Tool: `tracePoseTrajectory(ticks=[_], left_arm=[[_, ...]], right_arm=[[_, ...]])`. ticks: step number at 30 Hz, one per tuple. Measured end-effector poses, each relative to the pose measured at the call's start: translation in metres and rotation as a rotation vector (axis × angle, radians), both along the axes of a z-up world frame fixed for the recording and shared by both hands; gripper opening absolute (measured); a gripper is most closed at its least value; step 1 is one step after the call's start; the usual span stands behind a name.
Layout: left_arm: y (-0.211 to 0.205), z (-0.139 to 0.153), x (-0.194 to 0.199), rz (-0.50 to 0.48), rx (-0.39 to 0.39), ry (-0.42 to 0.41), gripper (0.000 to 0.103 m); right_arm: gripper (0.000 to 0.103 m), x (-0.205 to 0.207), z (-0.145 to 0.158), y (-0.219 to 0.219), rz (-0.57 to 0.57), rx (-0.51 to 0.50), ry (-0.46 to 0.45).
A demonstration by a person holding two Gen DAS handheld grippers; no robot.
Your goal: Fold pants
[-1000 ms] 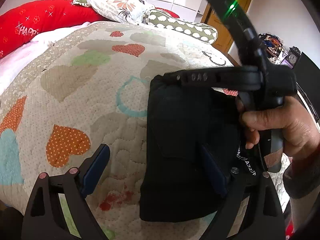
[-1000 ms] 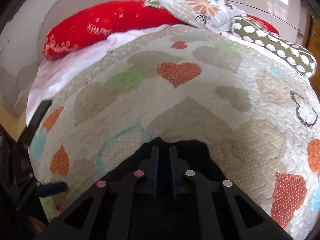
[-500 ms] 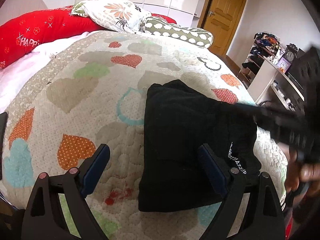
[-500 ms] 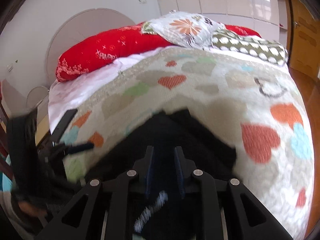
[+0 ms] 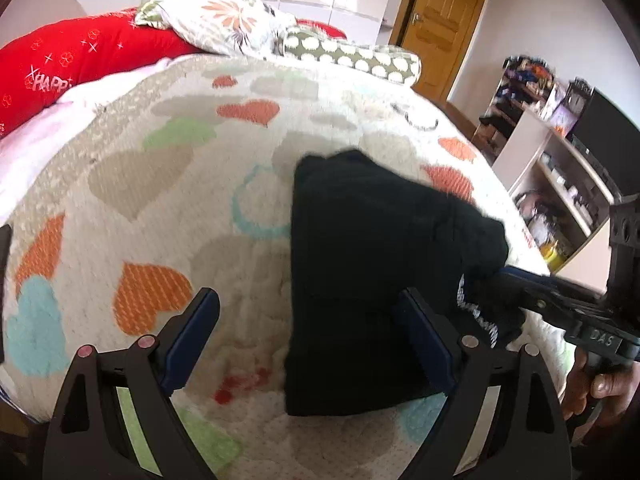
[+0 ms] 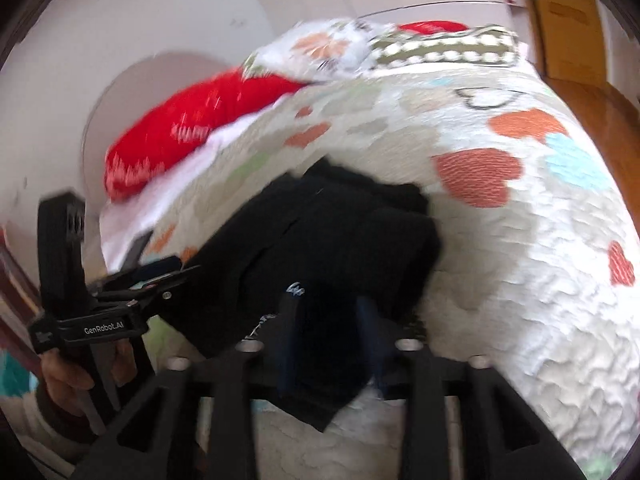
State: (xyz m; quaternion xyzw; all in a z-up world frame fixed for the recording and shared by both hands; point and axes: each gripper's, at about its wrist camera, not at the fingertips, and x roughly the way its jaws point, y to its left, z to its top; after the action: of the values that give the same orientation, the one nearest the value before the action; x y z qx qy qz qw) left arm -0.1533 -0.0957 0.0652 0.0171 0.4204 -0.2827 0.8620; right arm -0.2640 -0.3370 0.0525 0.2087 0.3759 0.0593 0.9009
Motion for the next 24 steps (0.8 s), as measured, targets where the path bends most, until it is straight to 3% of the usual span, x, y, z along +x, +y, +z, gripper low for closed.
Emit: tracePoseTrajectory(ticks=[2,5,9,12,15,16,18,19,21,22,24], left_arm=[[0.006,0.002,0.008,-0.002,-0.053,0.031,0.095],[0.010,-0.006,0.026,-0.010,-0.110,0.133,0.096],[0.006,-0.027,0.047,-0.014,-0.109,0.254,0.097],[0.003,-0.033,0.051,-0.027,-0.142,0.264,0.103],[-0.008,-0.036,0.053,-0.062,-0.127,0.253,0.103],[-0.012,-0.038,0.053,-0.069,-0.113,0.246,0.103],[-0.017,-0.037,0.051,-0.088,-0.100,0.222,0.103],[-0.020,-0.037,0.051,-0.099,-0.093,0.216,0.103],[-0.024,-0.033,0.049,-0.123,-0.105,0.211,0.082],[-0.025,-0.030,0.049,-0.153,-0.124,0.222,0.053],[-0.030,-0.021,0.048,-0.170,-0.112,0.212,0.049]], right_arm=[[0.073,0.000,-0.006,-0.012,-0.038,0.048,-0.005],[0.073,0.010,-0.021,-0.019,-0.024,0.095,0.031],[0.073,0.023,-0.037,-0.020,0.010,0.144,0.033],[0.076,0.034,-0.040,-0.015,0.040,0.146,0.013],[0.076,0.044,-0.043,-0.012,0.049,0.166,0.000],[0.073,0.048,-0.044,-0.012,0.045,0.176,-0.003],[0.049,0.054,-0.045,-0.011,0.045,0.196,0.003],[0.046,0.054,-0.044,-0.011,0.044,0.199,0.000],[0.039,0.052,-0.039,-0.010,0.046,0.187,-0.015],[0.037,0.050,-0.032,-0.009,0.054,0.187,-0.033],[0.033,0.049,-0.019,-0.009,0.063,0.185,-0.068]])
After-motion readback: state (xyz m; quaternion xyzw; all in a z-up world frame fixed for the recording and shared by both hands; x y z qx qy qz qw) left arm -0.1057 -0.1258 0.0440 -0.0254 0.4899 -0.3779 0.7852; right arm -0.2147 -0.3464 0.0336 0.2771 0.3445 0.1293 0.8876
